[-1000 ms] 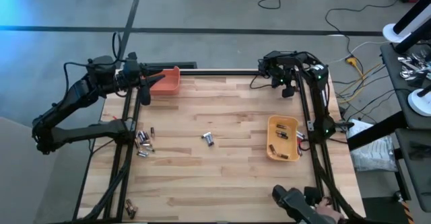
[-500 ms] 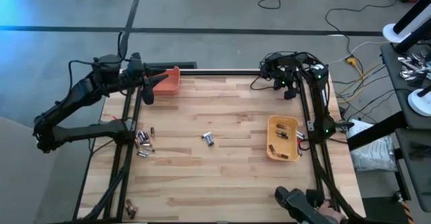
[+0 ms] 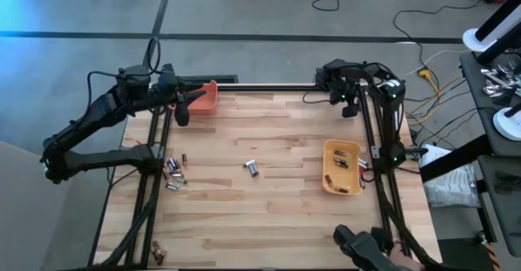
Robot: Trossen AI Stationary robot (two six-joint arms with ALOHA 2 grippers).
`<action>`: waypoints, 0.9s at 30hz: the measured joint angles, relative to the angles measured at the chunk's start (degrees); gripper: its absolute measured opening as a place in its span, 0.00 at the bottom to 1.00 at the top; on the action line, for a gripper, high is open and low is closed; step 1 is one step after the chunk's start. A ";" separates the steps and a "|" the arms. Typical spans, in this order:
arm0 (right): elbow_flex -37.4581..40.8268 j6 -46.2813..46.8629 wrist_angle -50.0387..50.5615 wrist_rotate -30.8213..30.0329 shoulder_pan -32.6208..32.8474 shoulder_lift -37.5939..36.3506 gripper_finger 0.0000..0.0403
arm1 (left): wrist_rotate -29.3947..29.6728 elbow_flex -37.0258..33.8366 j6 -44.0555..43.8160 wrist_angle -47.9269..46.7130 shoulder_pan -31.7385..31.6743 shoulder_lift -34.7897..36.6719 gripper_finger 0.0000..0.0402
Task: Sort batteries
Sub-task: Put the black battery into the yellow bin
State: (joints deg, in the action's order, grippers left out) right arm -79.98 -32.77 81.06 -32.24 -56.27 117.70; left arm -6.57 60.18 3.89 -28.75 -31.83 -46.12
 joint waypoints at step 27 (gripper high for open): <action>-3.57 -3.36 -2.68 -4.25 -2.16 8.06 0.69 | 0.00 0.00 0.50 5.58 0.01 -1.63 0.20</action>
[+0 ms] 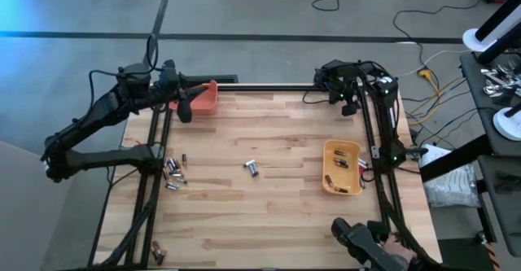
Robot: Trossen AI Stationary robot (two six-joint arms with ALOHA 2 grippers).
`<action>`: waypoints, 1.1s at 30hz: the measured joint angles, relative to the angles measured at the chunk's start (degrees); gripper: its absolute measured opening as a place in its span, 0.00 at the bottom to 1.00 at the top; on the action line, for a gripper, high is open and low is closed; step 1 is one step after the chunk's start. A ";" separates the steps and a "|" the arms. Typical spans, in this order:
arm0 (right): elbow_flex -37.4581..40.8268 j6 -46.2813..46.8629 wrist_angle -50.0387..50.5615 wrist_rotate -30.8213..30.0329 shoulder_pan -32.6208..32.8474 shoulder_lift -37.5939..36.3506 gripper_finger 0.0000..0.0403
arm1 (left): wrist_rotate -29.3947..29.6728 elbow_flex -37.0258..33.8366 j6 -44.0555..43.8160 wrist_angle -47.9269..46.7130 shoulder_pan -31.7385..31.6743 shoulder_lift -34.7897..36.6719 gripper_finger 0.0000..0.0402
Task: Sort batteries
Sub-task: Put the black battery into the yellow bin
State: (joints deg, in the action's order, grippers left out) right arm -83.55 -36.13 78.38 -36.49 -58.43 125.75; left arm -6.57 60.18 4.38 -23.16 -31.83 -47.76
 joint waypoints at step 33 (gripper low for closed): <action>-5.43 42.30 -6.05 23.08 -4.96 -10.12 0.62 | 0.16 2.95 3.89 1.68 -0.01 -1.50 0.20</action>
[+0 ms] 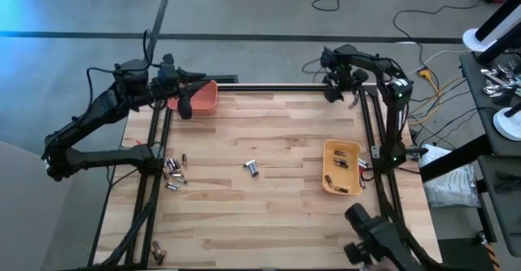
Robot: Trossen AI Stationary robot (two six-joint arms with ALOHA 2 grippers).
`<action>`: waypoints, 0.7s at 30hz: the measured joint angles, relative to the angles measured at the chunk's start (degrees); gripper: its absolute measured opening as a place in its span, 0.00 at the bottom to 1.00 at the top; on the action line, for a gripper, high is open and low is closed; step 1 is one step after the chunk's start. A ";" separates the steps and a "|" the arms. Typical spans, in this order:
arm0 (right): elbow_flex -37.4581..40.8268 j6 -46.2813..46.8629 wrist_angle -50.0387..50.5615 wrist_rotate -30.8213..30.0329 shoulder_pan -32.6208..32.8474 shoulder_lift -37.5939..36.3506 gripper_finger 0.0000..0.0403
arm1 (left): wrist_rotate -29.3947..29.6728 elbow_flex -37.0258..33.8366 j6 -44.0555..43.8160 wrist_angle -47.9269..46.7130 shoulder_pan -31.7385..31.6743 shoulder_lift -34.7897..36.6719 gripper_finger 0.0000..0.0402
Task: Sort batteries
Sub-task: Put the black battery into the yellow bin
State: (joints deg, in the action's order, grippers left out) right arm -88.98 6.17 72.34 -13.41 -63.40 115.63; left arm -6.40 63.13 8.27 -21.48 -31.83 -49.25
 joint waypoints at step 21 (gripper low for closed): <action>-4.25 -7.60 8.05 -6.24 -2.09 3.00 0.41 | -0.08 1.75 1.50 -2.42 -0.04 -2.68 0.20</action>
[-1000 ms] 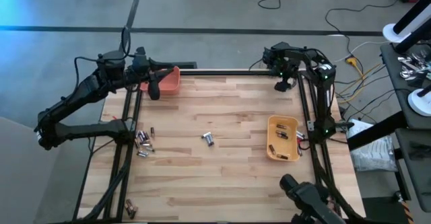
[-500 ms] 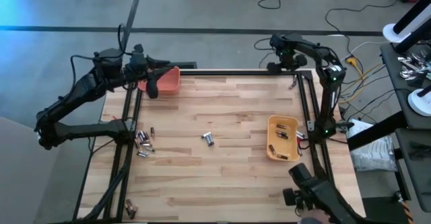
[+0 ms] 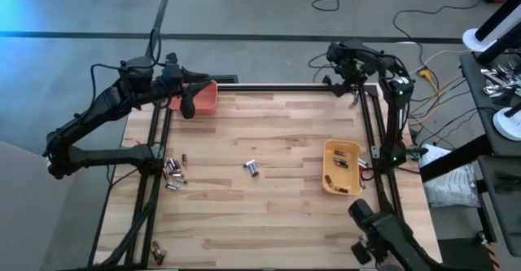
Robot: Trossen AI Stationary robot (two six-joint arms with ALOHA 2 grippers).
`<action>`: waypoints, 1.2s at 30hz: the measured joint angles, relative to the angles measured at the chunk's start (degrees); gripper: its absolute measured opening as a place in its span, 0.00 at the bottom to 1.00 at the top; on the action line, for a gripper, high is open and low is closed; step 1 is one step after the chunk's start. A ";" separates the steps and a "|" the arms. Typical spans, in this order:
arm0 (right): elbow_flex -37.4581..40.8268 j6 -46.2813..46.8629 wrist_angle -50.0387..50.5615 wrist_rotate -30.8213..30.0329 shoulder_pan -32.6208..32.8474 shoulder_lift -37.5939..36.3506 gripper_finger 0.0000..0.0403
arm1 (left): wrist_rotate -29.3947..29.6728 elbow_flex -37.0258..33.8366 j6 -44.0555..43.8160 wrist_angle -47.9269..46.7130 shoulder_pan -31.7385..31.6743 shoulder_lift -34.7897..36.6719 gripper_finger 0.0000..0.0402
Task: Sort batteries
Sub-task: Put the black battery into the yellow bin
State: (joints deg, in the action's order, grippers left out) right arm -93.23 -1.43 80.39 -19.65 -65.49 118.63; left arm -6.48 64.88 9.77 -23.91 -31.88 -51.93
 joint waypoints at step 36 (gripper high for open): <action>0.89 -28.66 0.22 -6.62 4.76 7.82 0.44 | -0.06 -0.02 -1.83 -1.11 0.00 -0.71 0.20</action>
State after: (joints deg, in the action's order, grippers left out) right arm -92.33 -30.09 80.61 -26.27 -60.73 126.45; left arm -6.54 64.86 7.94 -25.02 -31.88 -52.64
